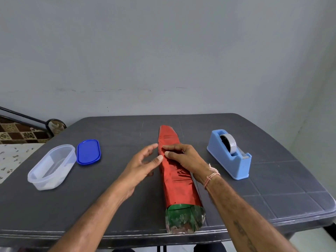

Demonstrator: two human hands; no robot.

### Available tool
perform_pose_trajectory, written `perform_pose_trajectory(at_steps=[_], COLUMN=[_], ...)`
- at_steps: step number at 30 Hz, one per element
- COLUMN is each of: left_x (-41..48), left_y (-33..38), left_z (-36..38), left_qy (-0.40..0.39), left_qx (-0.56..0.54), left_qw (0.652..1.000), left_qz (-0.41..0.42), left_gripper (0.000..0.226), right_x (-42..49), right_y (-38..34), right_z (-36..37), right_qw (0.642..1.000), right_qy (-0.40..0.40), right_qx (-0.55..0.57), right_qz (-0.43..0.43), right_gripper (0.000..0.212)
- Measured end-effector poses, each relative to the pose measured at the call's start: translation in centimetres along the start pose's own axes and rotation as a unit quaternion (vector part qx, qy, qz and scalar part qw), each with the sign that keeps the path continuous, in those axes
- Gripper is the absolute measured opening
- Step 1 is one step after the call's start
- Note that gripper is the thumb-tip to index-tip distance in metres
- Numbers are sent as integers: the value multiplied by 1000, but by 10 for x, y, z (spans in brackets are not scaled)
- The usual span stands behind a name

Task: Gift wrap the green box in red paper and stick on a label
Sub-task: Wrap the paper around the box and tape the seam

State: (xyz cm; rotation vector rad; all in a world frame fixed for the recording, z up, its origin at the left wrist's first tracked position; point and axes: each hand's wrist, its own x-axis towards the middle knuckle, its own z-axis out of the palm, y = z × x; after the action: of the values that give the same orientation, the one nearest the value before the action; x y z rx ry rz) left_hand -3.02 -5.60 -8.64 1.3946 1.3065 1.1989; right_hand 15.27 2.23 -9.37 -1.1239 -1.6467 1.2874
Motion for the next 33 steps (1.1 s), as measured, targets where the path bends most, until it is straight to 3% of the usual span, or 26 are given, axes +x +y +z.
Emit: perform_pose_trajectory(at_steps=[10, 15, 19, 21, 22, 26, 33], left_x=[27, 28, 32, 35, 36, 35, 36], left_y=[-8, -10, -13, -14, -15, -18, -17], left_z=[-6, -5, -4, -4, -3, -3, -4], left_qy=[-70, -76, -85, -92, -97, -105, -110], left_qx=[-7, 3, 22, 17, 8, 2, 14], left_qw=[996, 995, 995, 994, 994, 993, 993], left_qz=[-58, -65, -50, -51, -56, -59, -46], left_gripper=[82, 85, 86, 86, 86, 84, 80], right_x=[0, -6, -8, -8, -7, -10, -13], right_y=[1, 0, -1, 0, 0, -5, -9], right_z=[0, -2, -5, -3, -2, -1, -5], right_qw=[1000, 998, 995, 996, 996, 997, 993], right_qy=[3, 0, -23, -26, -27, -34, -34], right_qx=[12, 63, 90, 87, 80, 75, 110], right_qz=[-2, -13, -23, 3, 14, 9, 4], right_gripper=[26, 56, 51, 83, 89, 74, 77])
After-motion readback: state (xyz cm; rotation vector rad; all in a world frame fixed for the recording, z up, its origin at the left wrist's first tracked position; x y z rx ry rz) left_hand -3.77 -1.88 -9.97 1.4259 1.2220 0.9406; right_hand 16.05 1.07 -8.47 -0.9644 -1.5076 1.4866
